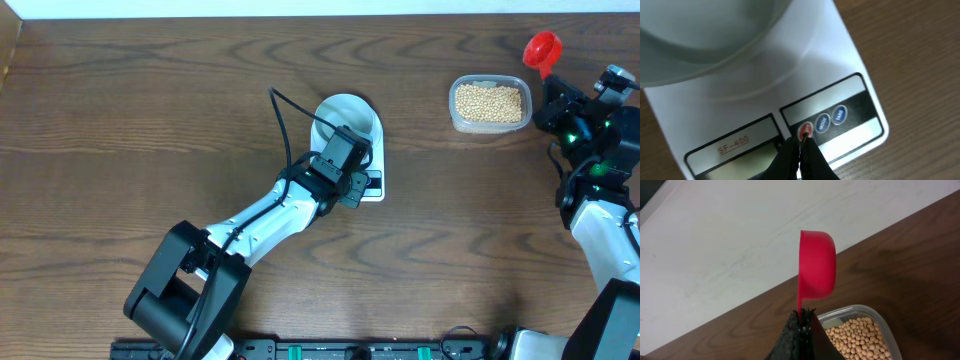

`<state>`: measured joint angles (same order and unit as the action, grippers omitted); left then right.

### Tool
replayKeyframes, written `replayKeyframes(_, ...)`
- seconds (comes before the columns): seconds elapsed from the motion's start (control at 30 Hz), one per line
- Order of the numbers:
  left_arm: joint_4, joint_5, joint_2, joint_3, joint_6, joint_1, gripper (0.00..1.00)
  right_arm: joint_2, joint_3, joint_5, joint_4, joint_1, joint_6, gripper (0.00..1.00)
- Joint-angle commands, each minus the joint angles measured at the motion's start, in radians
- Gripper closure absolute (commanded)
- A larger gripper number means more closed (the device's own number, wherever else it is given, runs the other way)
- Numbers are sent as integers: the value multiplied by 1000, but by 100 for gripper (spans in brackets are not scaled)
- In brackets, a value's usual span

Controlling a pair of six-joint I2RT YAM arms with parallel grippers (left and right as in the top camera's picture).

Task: Scoop item into bowl and weigh 50g on scale

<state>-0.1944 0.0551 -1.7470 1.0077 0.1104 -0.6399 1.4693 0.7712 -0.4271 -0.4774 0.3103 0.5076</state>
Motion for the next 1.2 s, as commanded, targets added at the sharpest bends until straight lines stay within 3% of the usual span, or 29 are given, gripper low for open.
replayKeyframes(0.0,6,52,-16,3,-71,-1,93,-14,16,-6,-1,-5,-16,99)
replayKeyframes(1.17,70,69,-88,3,-42,21,93,-14,16,-6,4,-5,-16,99)
